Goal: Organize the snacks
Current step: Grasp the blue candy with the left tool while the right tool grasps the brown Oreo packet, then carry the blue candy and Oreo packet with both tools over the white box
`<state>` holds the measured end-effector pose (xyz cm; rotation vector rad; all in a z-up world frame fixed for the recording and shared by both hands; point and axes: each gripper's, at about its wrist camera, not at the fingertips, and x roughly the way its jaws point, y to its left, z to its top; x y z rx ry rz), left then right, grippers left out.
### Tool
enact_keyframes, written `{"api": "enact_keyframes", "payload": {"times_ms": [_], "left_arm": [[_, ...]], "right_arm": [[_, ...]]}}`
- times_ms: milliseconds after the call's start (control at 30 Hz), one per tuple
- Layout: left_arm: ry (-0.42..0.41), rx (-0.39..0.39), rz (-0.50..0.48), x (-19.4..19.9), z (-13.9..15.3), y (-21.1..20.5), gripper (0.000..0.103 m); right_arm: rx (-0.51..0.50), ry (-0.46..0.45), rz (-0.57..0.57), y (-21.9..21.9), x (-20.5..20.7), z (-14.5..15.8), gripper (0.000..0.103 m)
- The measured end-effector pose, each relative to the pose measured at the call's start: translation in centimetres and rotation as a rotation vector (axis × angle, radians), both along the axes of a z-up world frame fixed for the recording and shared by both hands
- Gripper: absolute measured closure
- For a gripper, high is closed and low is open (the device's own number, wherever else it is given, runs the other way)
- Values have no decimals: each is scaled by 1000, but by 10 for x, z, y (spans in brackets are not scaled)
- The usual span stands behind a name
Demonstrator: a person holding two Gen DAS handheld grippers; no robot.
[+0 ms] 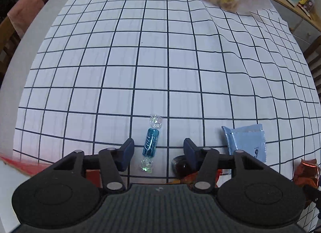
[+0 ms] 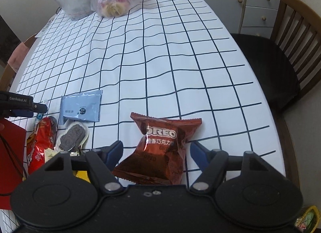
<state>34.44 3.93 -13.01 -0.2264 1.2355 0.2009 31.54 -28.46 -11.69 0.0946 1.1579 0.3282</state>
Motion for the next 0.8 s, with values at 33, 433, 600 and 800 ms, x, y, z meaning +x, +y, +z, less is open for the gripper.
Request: {"api": "enact_keyframes", "payload": {"times_ms": [33, 433, 600, 800], "left_arm": [[0, -5, 2, 0, -2, 1, 56], [-11, 4, 19, 4, -8, 3, 88], [-21, 13, 26, 0, -7, 0, 91], [-40, 0, 44, -10, 4, 2, 91]], "right_arm": [[-2, 0, 1, 1, 0, 0, 34], [-32, -31, 18, 5, 1, -1, 61], [-43, -50, 25, 4, -2, 1, 66], [-33, -71, 1, -3, -5, 10, 67]]}}
